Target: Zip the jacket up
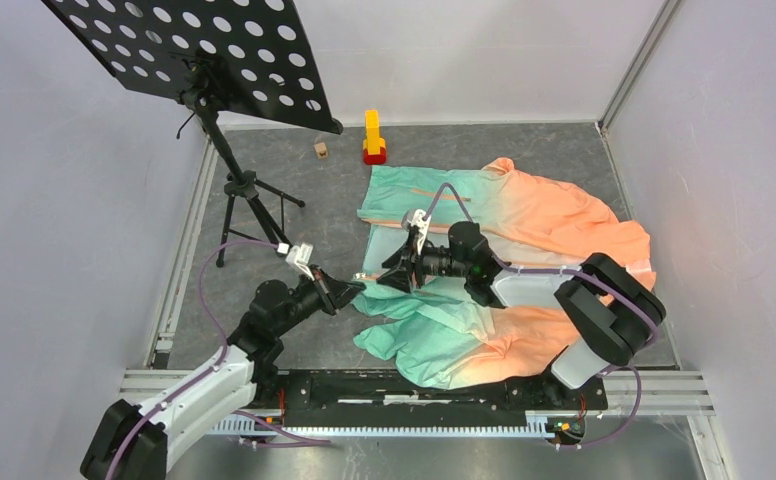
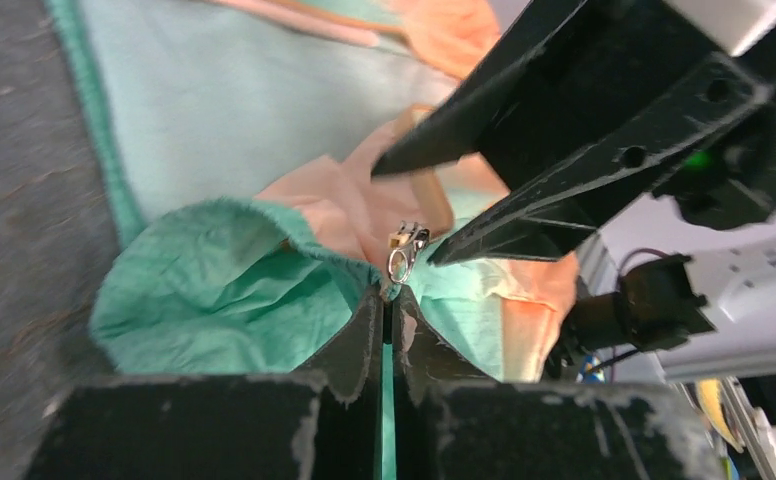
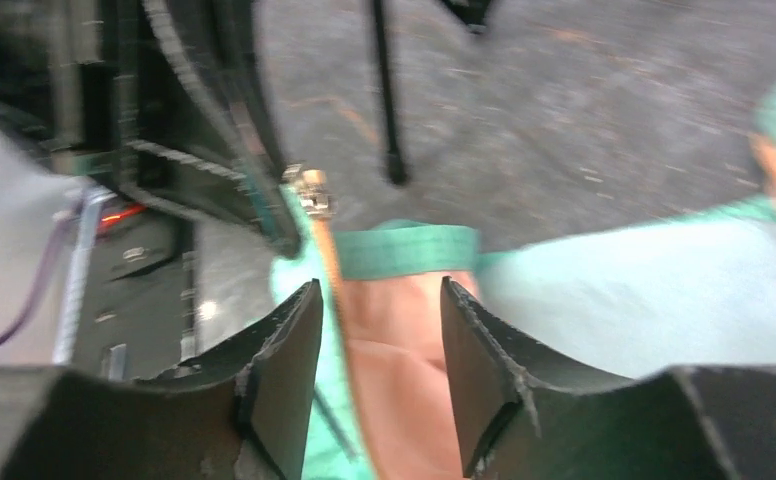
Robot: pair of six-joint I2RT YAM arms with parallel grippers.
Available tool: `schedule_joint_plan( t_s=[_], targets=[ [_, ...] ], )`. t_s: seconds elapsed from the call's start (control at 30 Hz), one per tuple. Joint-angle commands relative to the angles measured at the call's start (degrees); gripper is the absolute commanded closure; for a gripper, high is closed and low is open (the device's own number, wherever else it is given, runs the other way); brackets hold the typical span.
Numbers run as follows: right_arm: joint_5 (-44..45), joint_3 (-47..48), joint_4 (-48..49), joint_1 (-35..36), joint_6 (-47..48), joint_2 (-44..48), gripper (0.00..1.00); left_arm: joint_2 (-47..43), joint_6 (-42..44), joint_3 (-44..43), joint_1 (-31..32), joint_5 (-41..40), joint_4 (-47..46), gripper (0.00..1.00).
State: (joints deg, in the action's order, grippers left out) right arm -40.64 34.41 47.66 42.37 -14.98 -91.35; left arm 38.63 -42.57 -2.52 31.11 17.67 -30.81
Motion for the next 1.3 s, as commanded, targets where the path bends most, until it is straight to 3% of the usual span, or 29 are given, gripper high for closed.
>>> schedule_joint_plan(
  t_s=[0.0,0.2,0.53,0.93,1.27],
  targets=[
    [19.60,6.43,-14.97,-0.09,7.20,1.70,0.43,-0.66,1.70,-5.54,0.00,-6.39,17.62,0.98],
    [29.13,19.67,-24.07,-0.10,14.51,-8.69,0.42,-1.34,-0.89,-2.98,0.00,-6.17,18.35,0.98],
    [34.08,40.73,-33.88,-0.14,22.28,-25.12,0.42,-1.11,-1.27,-1.99,0.08,-3.22,16.13,0.98],
    [32.04,48.54,-35.92,-0.10,34.40,-31.16,0.45,-2.08,-2.74,-0.72,0.06,-1.54,14.99,0.98],
    [29.01,52.59,-37.42,-1.07,32.20,-34.09,0.47,-0.84,-2.61,-1.35,0.08,-0.79,14.73,0.98]
  ],
)
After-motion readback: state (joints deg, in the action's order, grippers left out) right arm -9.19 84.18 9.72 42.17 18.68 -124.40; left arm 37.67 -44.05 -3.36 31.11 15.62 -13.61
